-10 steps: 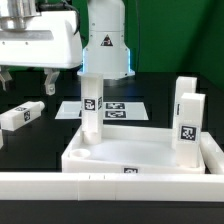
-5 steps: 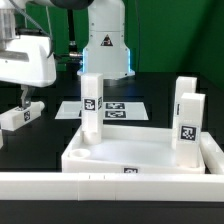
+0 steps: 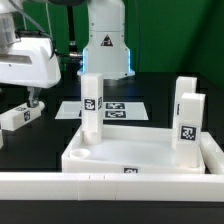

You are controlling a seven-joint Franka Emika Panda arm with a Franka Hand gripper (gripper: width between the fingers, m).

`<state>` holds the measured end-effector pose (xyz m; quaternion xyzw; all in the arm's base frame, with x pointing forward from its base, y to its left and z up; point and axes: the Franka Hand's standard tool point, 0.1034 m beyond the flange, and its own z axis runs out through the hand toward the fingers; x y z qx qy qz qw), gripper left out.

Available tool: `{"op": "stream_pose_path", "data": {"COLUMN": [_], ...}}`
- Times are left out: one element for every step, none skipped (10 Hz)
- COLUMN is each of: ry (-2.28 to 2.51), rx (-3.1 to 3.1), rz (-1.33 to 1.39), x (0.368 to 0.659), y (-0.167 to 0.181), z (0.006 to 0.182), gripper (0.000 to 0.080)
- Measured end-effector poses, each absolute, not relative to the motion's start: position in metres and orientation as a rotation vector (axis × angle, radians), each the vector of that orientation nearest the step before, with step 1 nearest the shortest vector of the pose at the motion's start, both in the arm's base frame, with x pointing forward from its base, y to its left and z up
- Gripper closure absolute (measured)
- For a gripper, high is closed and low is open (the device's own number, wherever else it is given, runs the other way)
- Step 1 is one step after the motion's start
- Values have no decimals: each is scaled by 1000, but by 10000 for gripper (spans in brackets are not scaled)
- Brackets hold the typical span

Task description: Assemble desk

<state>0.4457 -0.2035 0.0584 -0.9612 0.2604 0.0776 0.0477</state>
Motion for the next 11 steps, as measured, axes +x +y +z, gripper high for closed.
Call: {"op": "stream_pose_path", "data": {"ry": [797, 787, 772, 761, 743, 732, 726, 725, 714, 708, 704], "rx": [-2882, -2840, -2797, -2769, -2717, -2685, -2648, -2619, -2576, -2546, -2501], "rz": [355, 467, 556, 621, 739, 834, 902, 950, 1032, 1094, 1157], "x": [443, 441, 441, 440, 434, 429, 427, 426, 420, 419, 416], "y": [-212, -211, -209, -208, -207, -211, -213, -215, -215, -218, -219], "z": [55, 55, 55, 54, 53, 48, 44, 42, 42, 39, 37], "gripper": [151, 151, 151, 151, 151, 151, 151, 151, 151, 151, 151]}}
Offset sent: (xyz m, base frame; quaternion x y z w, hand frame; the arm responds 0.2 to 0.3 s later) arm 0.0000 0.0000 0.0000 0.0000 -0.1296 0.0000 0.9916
